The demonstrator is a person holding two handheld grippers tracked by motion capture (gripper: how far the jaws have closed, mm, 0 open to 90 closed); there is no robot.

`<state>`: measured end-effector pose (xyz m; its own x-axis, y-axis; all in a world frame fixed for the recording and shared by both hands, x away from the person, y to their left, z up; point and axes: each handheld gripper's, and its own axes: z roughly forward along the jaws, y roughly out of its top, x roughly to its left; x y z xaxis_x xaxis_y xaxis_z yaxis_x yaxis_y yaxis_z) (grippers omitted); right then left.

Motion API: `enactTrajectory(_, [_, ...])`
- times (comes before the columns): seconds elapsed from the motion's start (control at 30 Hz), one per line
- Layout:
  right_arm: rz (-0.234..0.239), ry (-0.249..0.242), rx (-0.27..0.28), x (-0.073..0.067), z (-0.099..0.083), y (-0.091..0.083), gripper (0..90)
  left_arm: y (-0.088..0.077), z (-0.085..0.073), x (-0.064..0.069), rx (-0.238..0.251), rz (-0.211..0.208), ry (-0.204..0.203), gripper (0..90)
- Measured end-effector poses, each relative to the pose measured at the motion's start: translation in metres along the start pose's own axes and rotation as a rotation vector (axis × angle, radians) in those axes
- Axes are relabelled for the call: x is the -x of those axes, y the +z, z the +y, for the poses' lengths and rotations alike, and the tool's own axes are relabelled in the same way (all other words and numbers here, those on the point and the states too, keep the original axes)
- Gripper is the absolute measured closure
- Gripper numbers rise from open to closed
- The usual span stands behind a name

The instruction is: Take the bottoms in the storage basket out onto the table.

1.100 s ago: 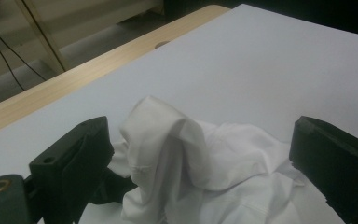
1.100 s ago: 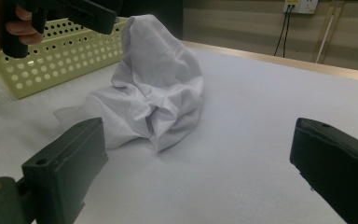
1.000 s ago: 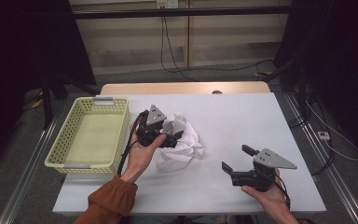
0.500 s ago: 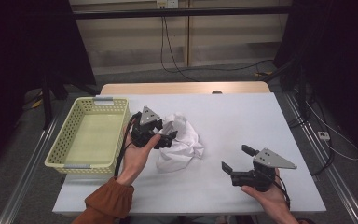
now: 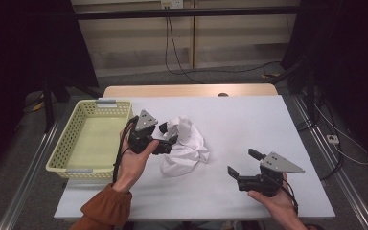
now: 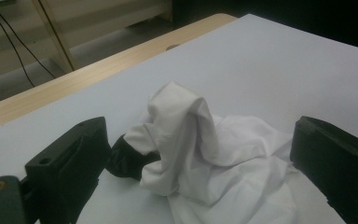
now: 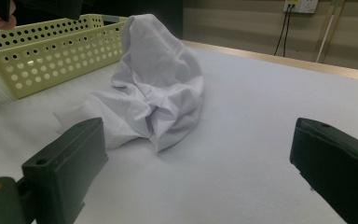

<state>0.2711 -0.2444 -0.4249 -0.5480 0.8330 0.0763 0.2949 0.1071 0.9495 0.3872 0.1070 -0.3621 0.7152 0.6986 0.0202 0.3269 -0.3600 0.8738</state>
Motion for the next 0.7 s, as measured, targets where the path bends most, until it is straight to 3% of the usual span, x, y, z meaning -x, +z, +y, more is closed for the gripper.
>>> enactTrajectory(0.7, [-0.002,-0.002,-0.004,0.000,0.000,0.000,3.7,-0.025,-0.010,-0.009,0.019,0.027,-0.014,4.9])
